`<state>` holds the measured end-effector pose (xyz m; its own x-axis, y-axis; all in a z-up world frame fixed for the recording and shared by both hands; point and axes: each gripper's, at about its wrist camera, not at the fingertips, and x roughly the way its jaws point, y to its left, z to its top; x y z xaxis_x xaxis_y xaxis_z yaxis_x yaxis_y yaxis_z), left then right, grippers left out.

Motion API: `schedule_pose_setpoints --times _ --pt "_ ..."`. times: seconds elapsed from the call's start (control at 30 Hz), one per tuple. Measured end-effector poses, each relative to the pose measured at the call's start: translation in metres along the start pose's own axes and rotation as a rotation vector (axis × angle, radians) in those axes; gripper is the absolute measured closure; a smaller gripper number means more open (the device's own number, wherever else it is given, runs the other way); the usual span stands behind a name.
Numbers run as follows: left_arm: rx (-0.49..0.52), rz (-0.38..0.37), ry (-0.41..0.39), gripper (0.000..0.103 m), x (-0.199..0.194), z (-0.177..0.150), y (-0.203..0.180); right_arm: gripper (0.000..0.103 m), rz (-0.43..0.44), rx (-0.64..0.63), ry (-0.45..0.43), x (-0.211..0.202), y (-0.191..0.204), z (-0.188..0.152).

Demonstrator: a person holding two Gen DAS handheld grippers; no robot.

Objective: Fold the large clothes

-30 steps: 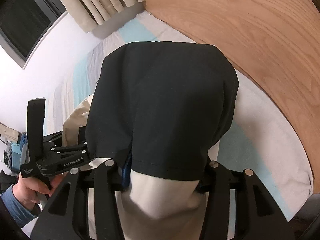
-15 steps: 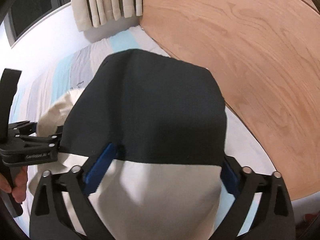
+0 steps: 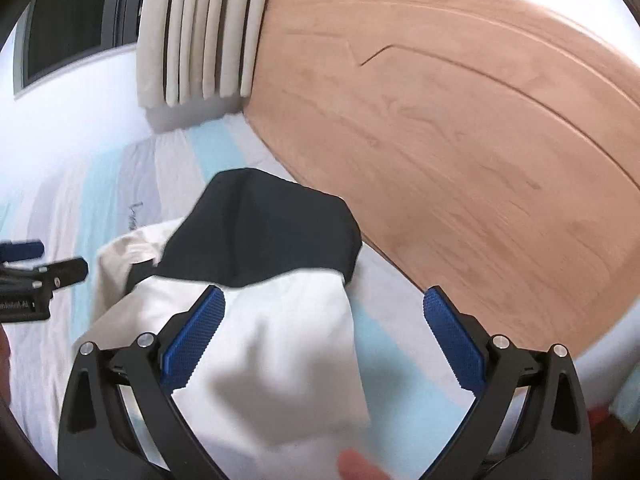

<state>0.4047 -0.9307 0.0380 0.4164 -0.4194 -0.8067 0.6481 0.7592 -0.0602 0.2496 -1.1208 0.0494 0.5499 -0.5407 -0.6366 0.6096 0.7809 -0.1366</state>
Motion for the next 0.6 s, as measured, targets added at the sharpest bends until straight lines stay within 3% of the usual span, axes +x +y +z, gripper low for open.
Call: schedule_pose_setpoints --times 0.2,0.47,0.6 --pt "0.043 0.057 -0.066 0.006 -0.049 -0.065 -0.008 0.007 -0.031 0.092 0.018 -0.067 0.012 -0.052" --pt "0.087 0.018 -0.081 0.006 -0.121 -0.163 0.004 0.007 -0.1 0.137 0.046 -0.171 0.06 -0.141" --pt "0.147 0.047 -0.122 0.006 -0.157 -0.211 0.005 0.007 -0.102 0.157 0.04 -0.217 0.077 -0.177"
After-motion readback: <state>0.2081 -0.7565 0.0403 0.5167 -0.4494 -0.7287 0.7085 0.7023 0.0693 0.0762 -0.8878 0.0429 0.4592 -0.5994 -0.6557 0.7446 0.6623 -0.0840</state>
